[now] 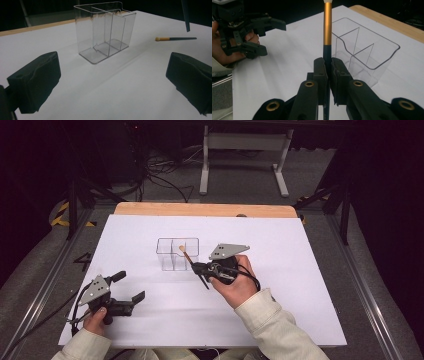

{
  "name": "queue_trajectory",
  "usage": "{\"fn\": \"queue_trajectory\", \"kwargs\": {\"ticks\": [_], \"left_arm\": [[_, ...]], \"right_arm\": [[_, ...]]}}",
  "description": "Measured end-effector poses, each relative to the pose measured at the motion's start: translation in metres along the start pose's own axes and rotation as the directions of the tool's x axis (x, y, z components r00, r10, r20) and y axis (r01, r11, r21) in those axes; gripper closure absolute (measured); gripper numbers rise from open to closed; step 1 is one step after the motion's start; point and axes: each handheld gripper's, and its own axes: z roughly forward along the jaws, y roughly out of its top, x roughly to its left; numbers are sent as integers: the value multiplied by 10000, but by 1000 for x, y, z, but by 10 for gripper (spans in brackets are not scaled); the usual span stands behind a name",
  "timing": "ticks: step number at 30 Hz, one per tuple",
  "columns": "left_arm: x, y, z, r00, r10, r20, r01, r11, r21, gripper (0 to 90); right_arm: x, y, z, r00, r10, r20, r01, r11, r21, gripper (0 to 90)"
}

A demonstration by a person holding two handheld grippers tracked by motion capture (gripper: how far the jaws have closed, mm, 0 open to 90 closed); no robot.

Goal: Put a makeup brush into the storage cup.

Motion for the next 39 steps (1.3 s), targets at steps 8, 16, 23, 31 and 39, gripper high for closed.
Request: {"fn": "queue_trajectory", "kwargs": {"ticks": [8, 16, 23, 31, 39], "left_arm": [[0, 0, 0, 10000, -1, -15, 1, 10000, 31, 3], [0, 0, 0, 10000, 21, -2, -21, 10000, 52, 3], [0, 0, 0, 10000, 27, 85, -27, 10000, -75, 2], [0, 1, 2, 10000, 51, 74, -50, 10000, -67, 2], [0, 0, 3, 10000, 19, 56, -19, 10000, -36, 2]], "right_arm": [[-4, -5, -1, 9998, 100, -176, -115, 9956, -930, 837], [-5, -7, -2, 9997, -18, -229, -21, 9862, -1654, 837], [-8, -9, -1, 9999, -29, -157, -4, 9778, -2095, 836], [-11, -11, -3, 9998, 122, -151, -160, 9604, -2783, 836], [-16, -15, -3, 9991, 399, -133, -420, 9417, -3339, 836]]}}
